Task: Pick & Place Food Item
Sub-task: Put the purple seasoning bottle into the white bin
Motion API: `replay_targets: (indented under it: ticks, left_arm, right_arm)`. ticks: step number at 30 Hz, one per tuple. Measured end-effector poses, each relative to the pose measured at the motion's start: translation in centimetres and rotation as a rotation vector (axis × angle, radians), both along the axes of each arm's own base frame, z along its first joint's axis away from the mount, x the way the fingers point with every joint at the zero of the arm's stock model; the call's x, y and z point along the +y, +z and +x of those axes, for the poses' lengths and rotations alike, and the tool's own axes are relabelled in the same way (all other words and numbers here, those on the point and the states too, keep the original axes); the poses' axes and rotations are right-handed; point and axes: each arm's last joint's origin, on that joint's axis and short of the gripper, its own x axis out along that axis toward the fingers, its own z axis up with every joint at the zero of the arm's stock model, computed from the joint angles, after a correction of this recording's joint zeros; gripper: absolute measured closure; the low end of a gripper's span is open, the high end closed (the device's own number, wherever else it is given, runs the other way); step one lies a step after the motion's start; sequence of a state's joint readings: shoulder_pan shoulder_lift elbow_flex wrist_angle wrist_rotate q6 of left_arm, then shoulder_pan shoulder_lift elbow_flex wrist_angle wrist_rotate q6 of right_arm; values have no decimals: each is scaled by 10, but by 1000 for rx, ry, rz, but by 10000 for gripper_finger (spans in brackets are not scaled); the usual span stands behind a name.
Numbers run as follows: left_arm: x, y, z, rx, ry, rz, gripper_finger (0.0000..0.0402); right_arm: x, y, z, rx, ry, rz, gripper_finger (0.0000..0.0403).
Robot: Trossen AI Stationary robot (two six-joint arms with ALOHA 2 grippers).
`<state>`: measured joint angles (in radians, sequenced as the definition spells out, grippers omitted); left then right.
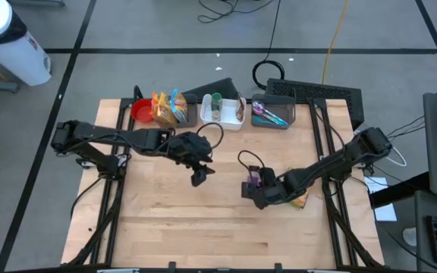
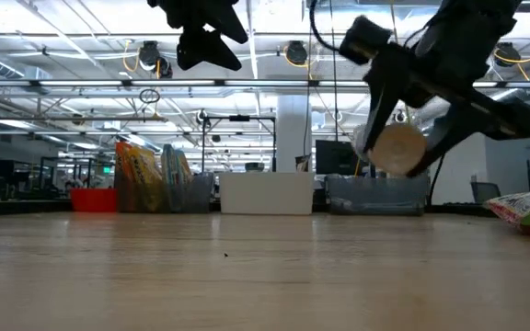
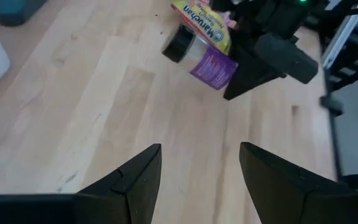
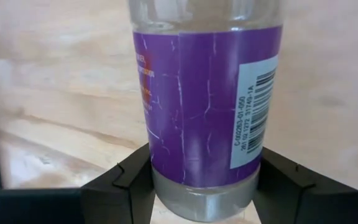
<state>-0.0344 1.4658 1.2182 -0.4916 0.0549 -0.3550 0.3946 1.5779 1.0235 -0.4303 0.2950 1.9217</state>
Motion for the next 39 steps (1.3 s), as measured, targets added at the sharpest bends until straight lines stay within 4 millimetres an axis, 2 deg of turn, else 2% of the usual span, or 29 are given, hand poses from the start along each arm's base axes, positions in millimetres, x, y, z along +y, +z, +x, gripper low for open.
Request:
replay_targets:
  ticks: [7,15,22,25,28,34,39]
  left_arm:
    - [25,9,7,-113,6,-140,178]
    - [57,39,17,-438,-42,-240,178]
    - [80,43,16,-501,46,-292,179]
    - [81,38,26,-528,41,-311,179]
    - [76,35,43,-630,0,-340,179]
    - [60,20,72,-796,-54,-353,178]
    - [47,16,79,-840,-41,-339,178]
  right_arm:
    - [-12,35,-9,-133,74,-212,207]
    - [-35,77,-15,-270,301,-460,207]
    - [-49,107,-23,-376,408,-654,207]
    - [-55,116,-25,-410,436,-730,207]
    - [-60,121,-27,-414,459,-782,207]
    - [-66,125,-25,-451,508,-785,208]
    - [-67,127,-27,-456,515,-798,208]
